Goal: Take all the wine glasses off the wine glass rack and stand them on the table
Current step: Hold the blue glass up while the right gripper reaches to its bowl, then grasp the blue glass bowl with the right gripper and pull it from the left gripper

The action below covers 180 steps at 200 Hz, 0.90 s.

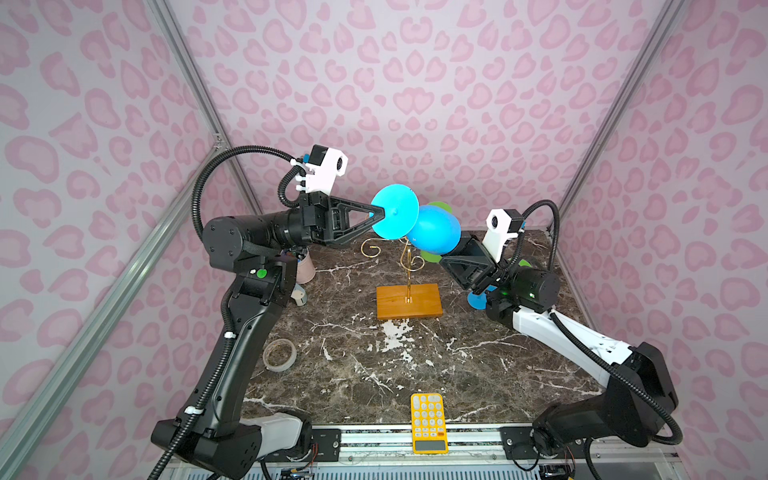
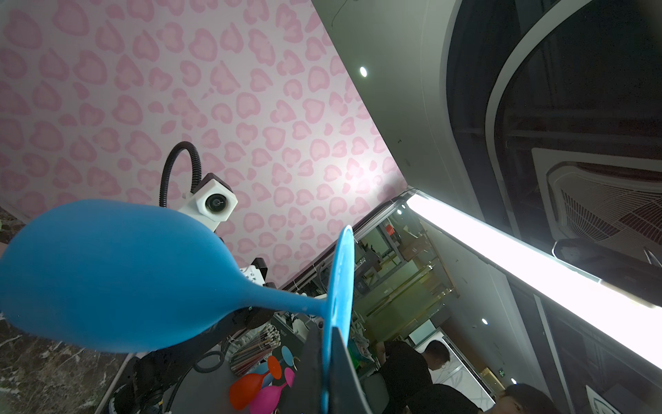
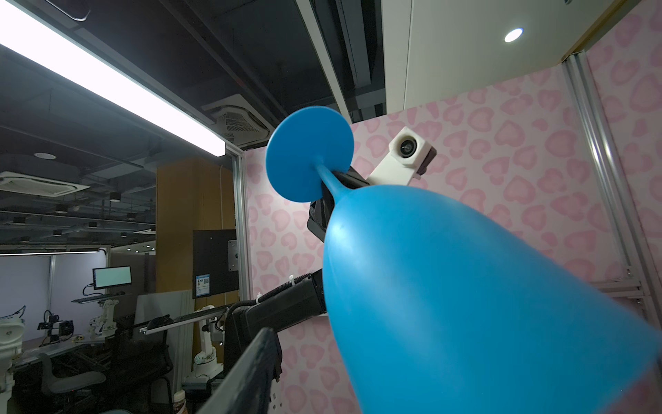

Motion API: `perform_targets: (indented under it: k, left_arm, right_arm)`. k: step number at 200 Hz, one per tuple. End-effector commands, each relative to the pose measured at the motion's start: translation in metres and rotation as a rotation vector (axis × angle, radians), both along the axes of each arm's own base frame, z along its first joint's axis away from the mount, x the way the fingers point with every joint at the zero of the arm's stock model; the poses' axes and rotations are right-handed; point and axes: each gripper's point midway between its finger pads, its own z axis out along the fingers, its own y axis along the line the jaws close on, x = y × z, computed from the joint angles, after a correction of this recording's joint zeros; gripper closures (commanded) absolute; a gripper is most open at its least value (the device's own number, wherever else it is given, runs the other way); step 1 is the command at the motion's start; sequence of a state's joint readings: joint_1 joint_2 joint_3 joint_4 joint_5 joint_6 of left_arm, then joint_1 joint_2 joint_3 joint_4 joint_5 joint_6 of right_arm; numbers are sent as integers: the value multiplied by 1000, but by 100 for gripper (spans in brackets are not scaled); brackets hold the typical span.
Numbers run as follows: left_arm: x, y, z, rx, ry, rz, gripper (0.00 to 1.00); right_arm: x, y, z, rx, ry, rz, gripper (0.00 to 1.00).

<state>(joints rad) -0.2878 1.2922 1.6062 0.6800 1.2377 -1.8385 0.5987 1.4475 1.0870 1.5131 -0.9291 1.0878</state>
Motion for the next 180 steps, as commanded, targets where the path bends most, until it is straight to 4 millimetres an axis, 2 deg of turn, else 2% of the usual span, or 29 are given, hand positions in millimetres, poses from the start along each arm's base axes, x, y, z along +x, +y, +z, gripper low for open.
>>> perform_targets:
  k: [1,31,65,90,122,135,167,171,180]
  left_arm:
    - [5,0,-3,-3,-4,12,96]
    - [10,-2,-9,2,25,12,96]
    - [14,-3,-10,2,37,14,96]
    - [16,-3,-11,1,45,16,96]
    - [14,-3,-13,4,45,19,96]
    - [15,-3,-14,6,46,22,90]
    - [14,-2,-15,8,38,30,65]
    - [13,-2,-16,8,34,32,59]
    - [13,-2,-18,10,32,34,54]
  right_arm:
    - [-1,-5,5,45,-23,-19,54]
    - [3,-3,5,48,-10,-22,58]
    - [1,-2,9,43,-9,-34,72]
    - [-4,8,9,-7,-25,-65,81]
    - [-16,23,6,-84,-64,-122,87]
    - [-21,27,5,-108,-79,-143,90]
    - [-30,26,10,-131,-111,-191,94]
    - [-31,25,11,-132,-111,-199,95]
    - [-34,22,13,-128,-119,-217,96]
